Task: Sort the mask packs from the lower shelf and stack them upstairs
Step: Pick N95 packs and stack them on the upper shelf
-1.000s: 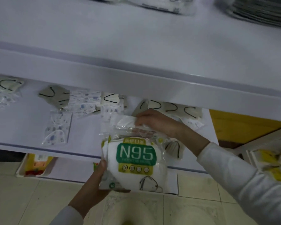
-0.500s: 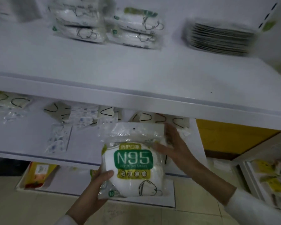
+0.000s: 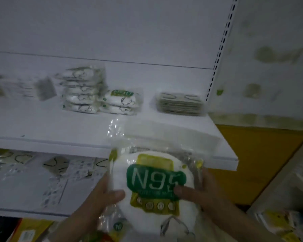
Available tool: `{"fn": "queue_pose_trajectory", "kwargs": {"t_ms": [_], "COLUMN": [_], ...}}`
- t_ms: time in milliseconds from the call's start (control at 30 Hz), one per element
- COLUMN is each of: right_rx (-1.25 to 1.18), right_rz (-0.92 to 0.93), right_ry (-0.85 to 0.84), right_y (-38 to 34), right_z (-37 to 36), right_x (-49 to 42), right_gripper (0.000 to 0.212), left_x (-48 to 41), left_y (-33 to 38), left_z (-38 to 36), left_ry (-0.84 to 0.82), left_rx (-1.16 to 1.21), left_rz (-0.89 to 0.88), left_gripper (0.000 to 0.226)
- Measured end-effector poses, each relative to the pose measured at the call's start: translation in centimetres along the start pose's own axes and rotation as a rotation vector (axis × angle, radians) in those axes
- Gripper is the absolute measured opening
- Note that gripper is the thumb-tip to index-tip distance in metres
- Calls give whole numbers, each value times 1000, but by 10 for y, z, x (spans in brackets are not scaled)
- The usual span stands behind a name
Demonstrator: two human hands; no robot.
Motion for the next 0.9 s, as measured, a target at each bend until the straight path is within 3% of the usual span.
{"fn": "queue_pose_trajectory", "kwargs": {"t_ms": [67,167,200,267,333,400,500,633,767,900], "right_rx": [9,-74,-87,-105,-119,-123,-172,-253,-360,-260], "right_rz": [102,128,125,92,62,33,34,51,11,-11], "right_ry": [84,224,264,297,317,299,206,90,93,254], "right_y": [-30,-58,-62,-66,-66,-70,-80,-102,-100,-81], "right_z": [17,45,53,65,74,73,58,29,-4,-16], "right_x": [-21,-54,-64,-77,-90,-106,-137,-188,-252,-320], "right_gripper": [101,54,48,57,48,35,33,25,29,67], "left_x": [-6,-31,-40,-55,-70,-84,-101,-127,-164,-207], "left_y": [48,88,95,106,111,119,145,195,237,255], "left_z": [-36,-63,-67,-76,-78,-72,-56,-11,34,68], "left_ry": [6,91,111,146,158,169,151,259,290,329], "left_rx": [-17,-67,-86,-159,-186,-142,-85,-116,-159,-259], "left_rz": [-111,-160,-150,-104,-51,-14,-36,-53,-58,30], "left_gripper": [113,85,82,73,62,58,37,35,36,39]}}
Point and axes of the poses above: each hand's wrist, its own x-axis away from the middle knuckle, its own z-axis out of the back of the hand, y = z × x, the point moved 5 cm from there along -x, towards the middle knuckle, and after that the axes turned 8 degrees about z, right-handed, at the moved point
